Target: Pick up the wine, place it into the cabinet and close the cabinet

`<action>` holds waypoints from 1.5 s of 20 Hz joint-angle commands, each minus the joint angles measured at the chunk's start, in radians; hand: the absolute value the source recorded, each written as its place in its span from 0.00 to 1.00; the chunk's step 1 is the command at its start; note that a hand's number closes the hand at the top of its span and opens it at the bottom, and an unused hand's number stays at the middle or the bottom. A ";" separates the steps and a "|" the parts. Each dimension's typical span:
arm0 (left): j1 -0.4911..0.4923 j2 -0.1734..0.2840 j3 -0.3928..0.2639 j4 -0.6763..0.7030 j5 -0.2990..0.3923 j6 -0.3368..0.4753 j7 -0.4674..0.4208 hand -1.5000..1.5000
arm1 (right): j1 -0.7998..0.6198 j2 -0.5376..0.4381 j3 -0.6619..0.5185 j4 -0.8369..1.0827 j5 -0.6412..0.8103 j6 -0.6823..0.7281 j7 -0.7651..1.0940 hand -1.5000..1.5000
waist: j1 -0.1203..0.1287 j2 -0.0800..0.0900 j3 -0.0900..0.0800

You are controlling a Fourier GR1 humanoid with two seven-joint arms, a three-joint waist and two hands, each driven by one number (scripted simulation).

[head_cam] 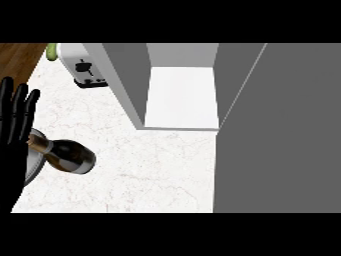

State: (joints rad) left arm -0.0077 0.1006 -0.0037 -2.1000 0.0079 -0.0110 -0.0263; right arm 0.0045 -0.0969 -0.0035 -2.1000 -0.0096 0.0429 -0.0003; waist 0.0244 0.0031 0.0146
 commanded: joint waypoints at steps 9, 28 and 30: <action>0.046 0.179 0.187 0.090 0.509 -0.314 0.116 0.00 | 0.140 0.073 0.172 -0.169 -0.073 0.024 0.175 0.00 | -0.020 -0.009 -0.016; 0.087 0.278 0.392 -0.117 0.811 -0.233 0.436 0.00 | 0.117 0.088 0.456 -0.541 0.139 -0.143 0.579 0.00 | -0.024 -0.006 -0.016; 0.032 0.281 0.359 -0.151 0.765 -0.149 0.474 0.00 | 0.205 0.078 0.490 -0.527 0.133 -0.126 0.472 0.00 | -0.033 -0.007 -0.015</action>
State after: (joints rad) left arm 0.0363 0.3970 0.3695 -2.2300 0.8097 -0.1994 0.4268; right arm 0.1327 -0.0196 0.3827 -2.4936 -0.0010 -0.0666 0.4610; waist -0.0019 -0.0030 -0.0004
